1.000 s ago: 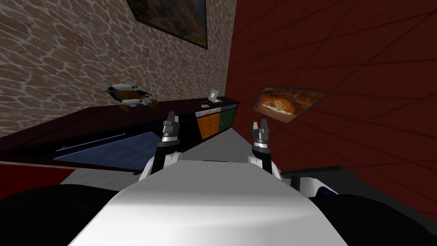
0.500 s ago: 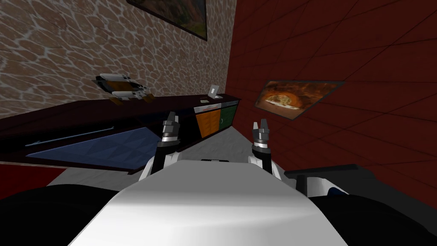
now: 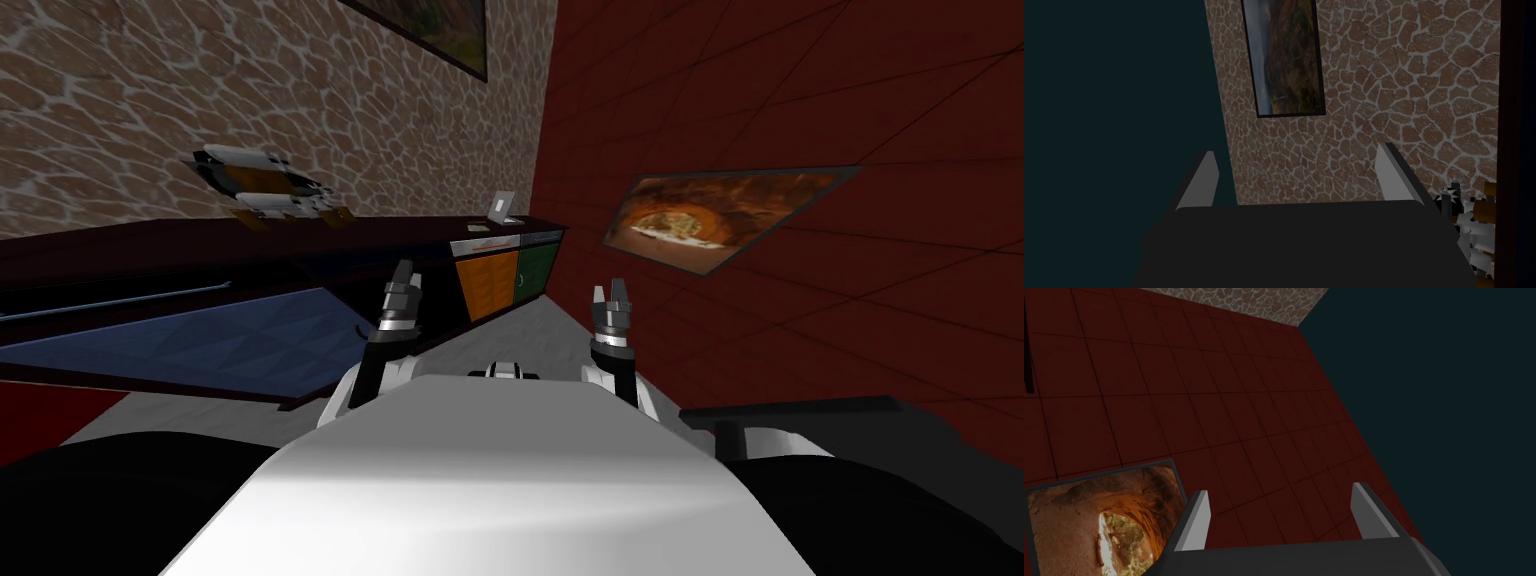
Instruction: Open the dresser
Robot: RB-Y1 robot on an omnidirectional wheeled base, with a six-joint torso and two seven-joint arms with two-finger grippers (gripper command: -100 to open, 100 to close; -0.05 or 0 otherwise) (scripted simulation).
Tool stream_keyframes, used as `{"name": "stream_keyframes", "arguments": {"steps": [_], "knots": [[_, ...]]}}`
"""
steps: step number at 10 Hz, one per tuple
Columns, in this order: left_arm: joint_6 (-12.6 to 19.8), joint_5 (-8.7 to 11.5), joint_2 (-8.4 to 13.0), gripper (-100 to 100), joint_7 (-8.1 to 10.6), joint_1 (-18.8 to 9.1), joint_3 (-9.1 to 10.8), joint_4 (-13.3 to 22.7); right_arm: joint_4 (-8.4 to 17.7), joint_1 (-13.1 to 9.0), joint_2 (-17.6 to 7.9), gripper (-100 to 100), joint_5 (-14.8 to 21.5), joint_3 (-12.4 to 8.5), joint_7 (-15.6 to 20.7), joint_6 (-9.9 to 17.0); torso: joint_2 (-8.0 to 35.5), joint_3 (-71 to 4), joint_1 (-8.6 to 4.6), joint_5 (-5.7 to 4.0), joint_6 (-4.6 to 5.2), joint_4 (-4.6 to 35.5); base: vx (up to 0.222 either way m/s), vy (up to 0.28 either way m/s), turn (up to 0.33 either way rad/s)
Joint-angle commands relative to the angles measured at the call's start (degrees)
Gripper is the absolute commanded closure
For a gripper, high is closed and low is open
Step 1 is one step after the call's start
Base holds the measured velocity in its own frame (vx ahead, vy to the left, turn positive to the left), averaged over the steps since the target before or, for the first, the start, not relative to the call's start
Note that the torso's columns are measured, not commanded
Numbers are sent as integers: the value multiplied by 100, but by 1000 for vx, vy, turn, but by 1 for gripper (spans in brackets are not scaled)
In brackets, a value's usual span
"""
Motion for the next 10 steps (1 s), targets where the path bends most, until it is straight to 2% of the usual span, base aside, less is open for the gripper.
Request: {"name": "stream_keyframes", "arguments": {"steps": [1, 5, 10], "knots": [[190, 118, 232, -100, 53, -45, 121, 115, 0, 1, 0, 0, 0, 0, 0, 0, 0, -9, 5, 0, 0, 3, 219, -85, 86], [559, 347, 290, -100, 151, -152, 356, 369, 0, 1, 0, 0, 0, 0, 0, 0, 37, 13, 18, 4, 0, 16, 268, -125, 105], [954, 592, 332, -100, 256, -268, 608, 645, 0, 1, 0, 0, 0, 0, 0, 0, 26, 5, 25, 6, 0, 11, 223, -131, 95]]}}
